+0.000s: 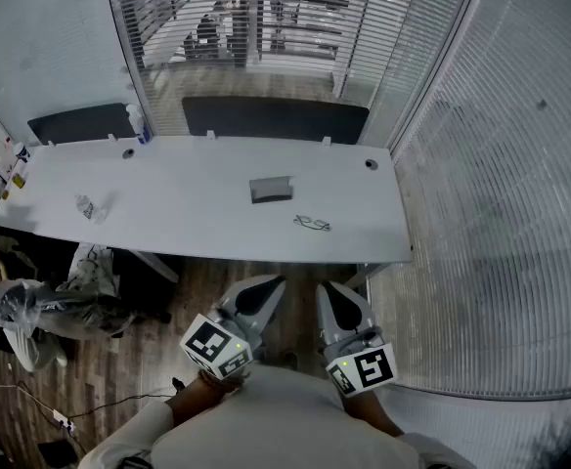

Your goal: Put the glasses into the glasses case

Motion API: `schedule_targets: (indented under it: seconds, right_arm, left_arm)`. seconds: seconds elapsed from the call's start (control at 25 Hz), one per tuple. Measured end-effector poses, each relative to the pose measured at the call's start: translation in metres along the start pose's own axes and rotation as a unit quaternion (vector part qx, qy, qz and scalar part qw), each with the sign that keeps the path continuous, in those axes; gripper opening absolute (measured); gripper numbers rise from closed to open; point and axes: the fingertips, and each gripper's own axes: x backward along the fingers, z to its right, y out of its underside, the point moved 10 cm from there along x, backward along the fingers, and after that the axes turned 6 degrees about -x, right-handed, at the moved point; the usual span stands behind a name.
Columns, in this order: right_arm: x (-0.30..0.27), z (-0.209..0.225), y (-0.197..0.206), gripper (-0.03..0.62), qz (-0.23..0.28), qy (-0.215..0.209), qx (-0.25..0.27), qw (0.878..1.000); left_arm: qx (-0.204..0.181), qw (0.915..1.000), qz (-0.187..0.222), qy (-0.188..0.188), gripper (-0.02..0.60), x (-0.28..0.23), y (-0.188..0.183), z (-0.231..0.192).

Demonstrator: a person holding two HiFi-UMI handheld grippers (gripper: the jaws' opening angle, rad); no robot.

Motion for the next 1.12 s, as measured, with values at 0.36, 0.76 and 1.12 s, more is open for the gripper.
schedule_targets:
  seconds: [0.36,0.76,1.12]
  right_arm:
    - [0.006,0.007,-0.005,0.002,0.0,-0.003,-0.034,0.999]
    - [0.017,0.023,-0.007,0.003,-0.007,-0.019,-0.048,0.999]
    - [0.033,0.045,-0.012,0.003,-0.022,-0.032,-0.04,0.998]
  left_arm:
    - [0.002,0.9999,-0.001,0.011,-0.003,-0.006,0.0,0.006]
    - [0.006,0.9999,-0.011,0.006,-0.003,-0.017,0.01,0.021]
    - [0.026,0.9995,-0.016,-0.011,-0.003,-0.038,0.018,0.046]
